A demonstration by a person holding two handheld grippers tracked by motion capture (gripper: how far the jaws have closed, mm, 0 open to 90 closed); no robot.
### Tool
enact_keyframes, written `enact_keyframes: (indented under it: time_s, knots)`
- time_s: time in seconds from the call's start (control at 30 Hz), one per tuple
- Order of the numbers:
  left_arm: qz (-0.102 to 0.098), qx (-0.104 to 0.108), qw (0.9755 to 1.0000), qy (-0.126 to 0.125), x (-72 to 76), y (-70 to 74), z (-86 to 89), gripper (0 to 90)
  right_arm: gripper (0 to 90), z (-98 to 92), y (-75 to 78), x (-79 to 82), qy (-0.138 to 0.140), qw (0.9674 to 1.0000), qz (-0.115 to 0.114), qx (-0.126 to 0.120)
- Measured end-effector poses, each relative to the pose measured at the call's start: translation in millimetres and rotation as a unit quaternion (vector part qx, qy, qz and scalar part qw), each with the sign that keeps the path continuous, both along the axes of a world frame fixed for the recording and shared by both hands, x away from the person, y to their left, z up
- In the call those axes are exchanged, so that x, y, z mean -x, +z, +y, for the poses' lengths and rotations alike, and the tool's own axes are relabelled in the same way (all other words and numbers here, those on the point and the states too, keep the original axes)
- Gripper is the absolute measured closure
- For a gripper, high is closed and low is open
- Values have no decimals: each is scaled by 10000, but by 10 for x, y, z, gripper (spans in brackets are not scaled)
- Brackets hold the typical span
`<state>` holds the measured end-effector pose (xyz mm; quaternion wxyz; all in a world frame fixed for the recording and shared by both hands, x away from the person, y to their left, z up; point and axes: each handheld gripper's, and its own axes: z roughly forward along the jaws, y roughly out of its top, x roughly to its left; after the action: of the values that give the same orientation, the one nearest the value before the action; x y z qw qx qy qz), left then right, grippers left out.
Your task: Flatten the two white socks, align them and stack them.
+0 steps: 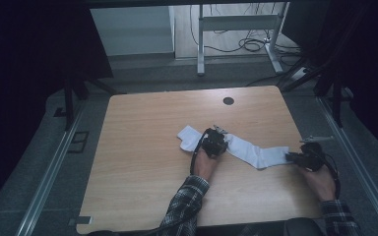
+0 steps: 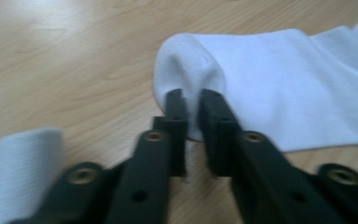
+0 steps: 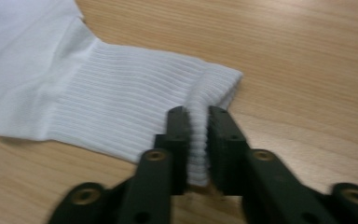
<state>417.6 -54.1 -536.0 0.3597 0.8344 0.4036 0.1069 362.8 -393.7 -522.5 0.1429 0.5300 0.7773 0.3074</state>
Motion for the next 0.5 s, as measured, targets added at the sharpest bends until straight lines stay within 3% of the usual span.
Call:
enact_keyframes:
  time_s: [0.27,0.5]
  knots:
    - [74,173,9998,-16,32,44,68,889,818,33,41,40,6,10000,22,38]
    - [-158,189,9996,-113,161,298,146,888,817,27,177,107,136,9998,-103,-109]
